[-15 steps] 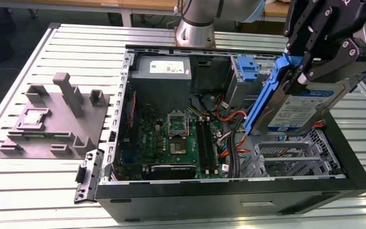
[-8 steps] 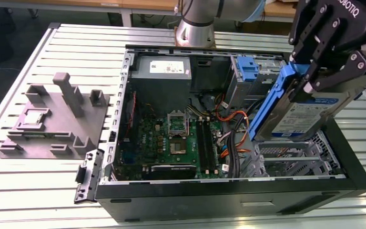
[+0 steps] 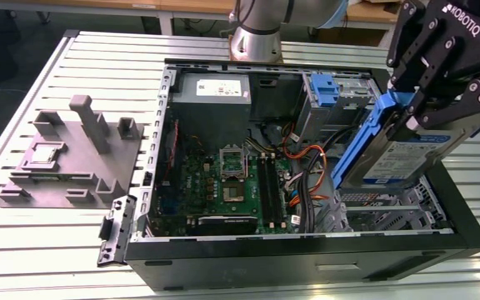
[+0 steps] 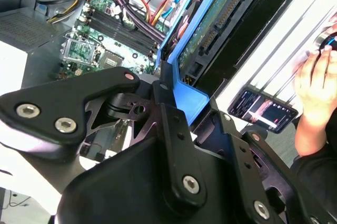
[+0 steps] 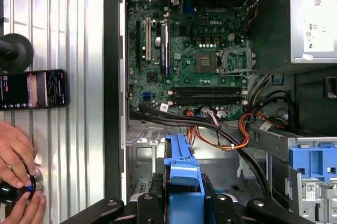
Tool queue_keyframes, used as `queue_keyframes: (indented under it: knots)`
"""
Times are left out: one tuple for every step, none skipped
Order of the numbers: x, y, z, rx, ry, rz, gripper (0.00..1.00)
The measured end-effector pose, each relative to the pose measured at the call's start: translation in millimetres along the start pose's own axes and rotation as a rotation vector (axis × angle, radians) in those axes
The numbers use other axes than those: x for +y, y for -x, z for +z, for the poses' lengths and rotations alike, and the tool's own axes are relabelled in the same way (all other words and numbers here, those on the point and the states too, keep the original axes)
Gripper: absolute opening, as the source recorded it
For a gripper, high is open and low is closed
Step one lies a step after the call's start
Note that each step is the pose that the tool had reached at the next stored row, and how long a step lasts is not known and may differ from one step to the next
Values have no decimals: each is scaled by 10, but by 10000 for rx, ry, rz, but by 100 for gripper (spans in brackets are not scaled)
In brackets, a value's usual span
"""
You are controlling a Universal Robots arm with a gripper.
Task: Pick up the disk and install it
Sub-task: 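Insert the disk into the insertion slot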
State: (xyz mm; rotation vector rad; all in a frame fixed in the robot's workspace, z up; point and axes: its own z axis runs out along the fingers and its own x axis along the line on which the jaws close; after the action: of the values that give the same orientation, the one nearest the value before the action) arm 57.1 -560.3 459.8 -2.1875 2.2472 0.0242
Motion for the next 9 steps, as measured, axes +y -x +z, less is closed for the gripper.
queue_keyframes:
  knots:
    - [-10,-2,11,0,0,0,36]
    - [-23,-5,21,0,0,0,36]
    - [-39,-10,30,2,0,0,36]
    - [-56,-14,37,3,0,0,36]
    - [-71,-18,45,0,0,0,36]
    - [-83,-21,53,-2,0,0,36]
    - [-93,-23,60,-2,0,0,36]
    - [-104,-26,66,0,0,0,36]
    - [-112,-28,74,-2,0,-1,36]
